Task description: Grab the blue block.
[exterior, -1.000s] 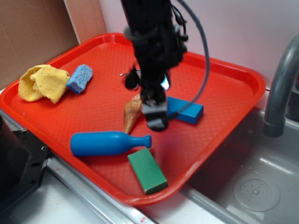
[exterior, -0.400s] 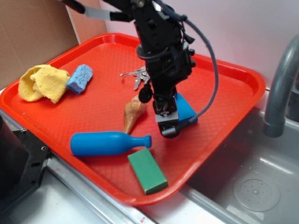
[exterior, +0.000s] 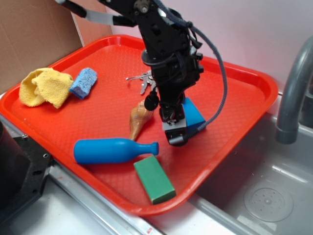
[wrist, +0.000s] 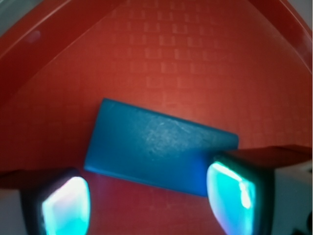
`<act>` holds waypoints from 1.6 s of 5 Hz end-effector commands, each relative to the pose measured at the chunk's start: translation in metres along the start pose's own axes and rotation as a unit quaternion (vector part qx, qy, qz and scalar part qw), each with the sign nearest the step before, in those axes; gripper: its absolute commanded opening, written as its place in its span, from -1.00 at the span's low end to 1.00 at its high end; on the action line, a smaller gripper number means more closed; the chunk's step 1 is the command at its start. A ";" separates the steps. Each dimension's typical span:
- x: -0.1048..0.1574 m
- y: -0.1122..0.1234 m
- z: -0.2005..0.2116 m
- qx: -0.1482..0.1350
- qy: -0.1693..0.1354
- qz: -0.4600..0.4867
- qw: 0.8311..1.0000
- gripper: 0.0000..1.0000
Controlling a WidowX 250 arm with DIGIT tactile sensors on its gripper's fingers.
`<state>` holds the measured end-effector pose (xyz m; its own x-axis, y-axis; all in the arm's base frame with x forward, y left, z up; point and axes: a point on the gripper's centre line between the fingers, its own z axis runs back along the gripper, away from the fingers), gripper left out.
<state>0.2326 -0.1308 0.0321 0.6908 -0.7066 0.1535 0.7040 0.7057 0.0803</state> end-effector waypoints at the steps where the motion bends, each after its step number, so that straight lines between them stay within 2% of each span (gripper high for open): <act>1: -0.003 -0.006 0.029 -0.018 0.010 0.033 0.999 1.00; 2: 0.005 0.002 0.071 -0.009 -0.034 -0.074 0.997 1.00; 3: 0.000 0.011 0.076 -0.032 -0.060 -0.175 0.982 1.00; 4: 0.006 0.006 0.056 -0.027 -0.040 -0.159 0.986 1.00; 5: 0.009 -0.005 0.040 -0.038 -0.032 -0.045 0.998 1.00; 6: 0.017 -0.011 0.013 -0.050 -0.002 0.083 0.995 1.00; 7: 0.020 -0.010 0.003 -0.030 0.014 0.141 0.989 1.00; 8: 0.019 0.005 -0.022 -0.027 0.036 0.128 0.991 1.00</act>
<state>0.2615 -0.1415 0.0241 0.8563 -0.5024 0.1196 0.5063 0.8623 -0.0025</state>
